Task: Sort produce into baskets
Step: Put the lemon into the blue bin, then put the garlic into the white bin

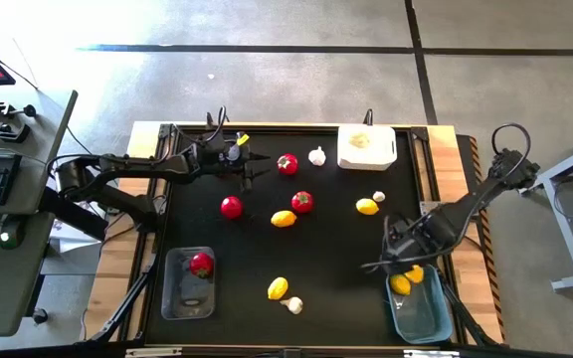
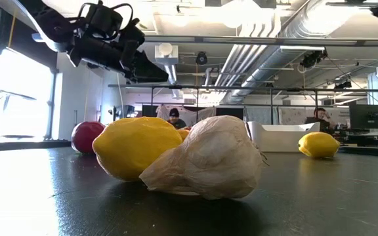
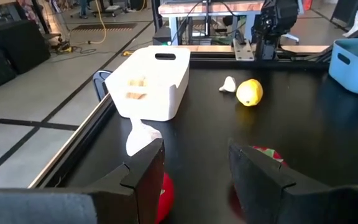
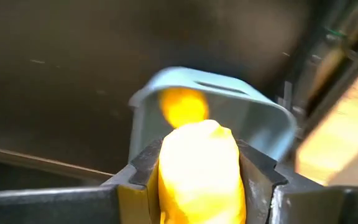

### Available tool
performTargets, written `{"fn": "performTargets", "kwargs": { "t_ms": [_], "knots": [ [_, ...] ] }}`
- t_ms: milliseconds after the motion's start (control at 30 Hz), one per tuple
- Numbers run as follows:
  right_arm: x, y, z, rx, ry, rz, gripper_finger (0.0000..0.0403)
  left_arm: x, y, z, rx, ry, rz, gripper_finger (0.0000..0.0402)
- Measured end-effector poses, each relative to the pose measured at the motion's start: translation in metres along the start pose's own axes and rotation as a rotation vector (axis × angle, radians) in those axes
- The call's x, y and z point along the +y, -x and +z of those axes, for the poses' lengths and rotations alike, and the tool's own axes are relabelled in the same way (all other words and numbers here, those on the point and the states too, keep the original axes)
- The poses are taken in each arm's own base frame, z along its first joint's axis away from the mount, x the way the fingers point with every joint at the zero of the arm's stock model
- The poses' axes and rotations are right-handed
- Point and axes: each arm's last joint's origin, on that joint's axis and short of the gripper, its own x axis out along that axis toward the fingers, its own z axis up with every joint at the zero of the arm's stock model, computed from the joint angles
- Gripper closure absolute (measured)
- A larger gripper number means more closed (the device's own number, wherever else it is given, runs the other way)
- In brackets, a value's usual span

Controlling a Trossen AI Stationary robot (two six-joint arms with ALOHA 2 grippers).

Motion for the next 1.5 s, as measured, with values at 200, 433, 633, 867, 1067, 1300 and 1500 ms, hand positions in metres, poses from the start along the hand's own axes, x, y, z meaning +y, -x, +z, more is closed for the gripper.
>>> {"fn": "performTargets", "kwargs": {
  "t_ms": [200,433,633,867,1067,1300,1500],
  "knots": [
    [-0.007,-0.028,0.002,0.066,0.023,-0.082,0.0274,-0.001,0.000,0.001,-0.006,0.021,-0.004,0.0239],
    [-0.008,-0.061,0.009,0.101,0.056,-0.055,0.0274,-0.002,0.000,0.001,-0.007,0.023,-0.007,0.0239],
    [-0.012,-0.082,0.016,0.119,0.057,-0.055,0.0274,-0.002,0.000,0.001,-0.008,0.022,-0.006,0.0239],
    [-0.016,-0.086,0.017,0.115,0.085,-0.079,0.0247,-0.001,0.000,0.002,-0.021,0.020,-0.004,0.0239],
    [-0.018,-0.087,0.014,0.116,0.099,-0.093,0.0173,-0.001,0.000,0.003,-0.023,0.019,-0.004,0.0239],
    [-0.018,-0.080,0.011,0.164,0.124,-0.114,0.0155,-0.001,0.000,0.003,-0.022,0.022,-0.002,0.0239],
    [-0.013,-0.040,0.001,0.101,0.157,-0.131,0.0188,-0.001,0.000,0.004,-0.034,0.027,0.000,0.0245]
  ]
}}
